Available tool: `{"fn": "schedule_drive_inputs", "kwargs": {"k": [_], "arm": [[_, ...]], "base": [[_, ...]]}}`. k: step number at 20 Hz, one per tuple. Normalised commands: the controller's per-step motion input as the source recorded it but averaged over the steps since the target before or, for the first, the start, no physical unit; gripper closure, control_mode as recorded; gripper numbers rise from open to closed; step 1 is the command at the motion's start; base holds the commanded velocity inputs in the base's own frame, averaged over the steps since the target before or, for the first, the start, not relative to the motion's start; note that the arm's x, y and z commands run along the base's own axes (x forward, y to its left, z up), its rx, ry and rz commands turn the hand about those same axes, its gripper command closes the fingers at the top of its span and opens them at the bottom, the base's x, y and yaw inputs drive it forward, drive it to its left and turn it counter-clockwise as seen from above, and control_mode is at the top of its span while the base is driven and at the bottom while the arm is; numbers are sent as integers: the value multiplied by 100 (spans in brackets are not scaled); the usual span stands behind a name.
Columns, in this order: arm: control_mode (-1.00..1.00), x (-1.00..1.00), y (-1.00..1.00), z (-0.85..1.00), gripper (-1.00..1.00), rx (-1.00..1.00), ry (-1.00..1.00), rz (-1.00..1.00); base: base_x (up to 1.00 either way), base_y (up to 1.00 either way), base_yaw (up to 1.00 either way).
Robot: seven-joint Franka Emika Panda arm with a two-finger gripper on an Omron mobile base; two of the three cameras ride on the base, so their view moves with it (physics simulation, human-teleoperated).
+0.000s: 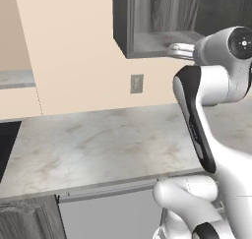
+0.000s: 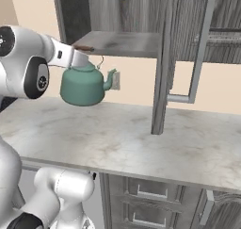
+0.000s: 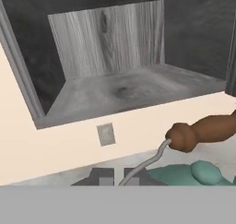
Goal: Open the cabinet, pick the kettle from the cabinet, and place it in the sink.
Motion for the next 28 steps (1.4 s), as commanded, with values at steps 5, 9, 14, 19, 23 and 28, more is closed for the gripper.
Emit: {"fn": "schedule_drive_inputs", "kwargs": {"k": [5,9,14,19,23,28], "arm": [[-100,-22,28,-33,100,-5,4,0],[-100,0,14,-19,100,-1,5,4],[-100,-5,16,-26,100,0,2,4],[-100,0,14,-21,100,-1,4,3],[-100,0,12,-22,100,-1,1,3],[-100,0,5,-17,100,0,0,4]], "base": [[0,0,0],[0,0,0],[0,0,0],[0,0,0],[0,0,0],[0,0,0]]}}
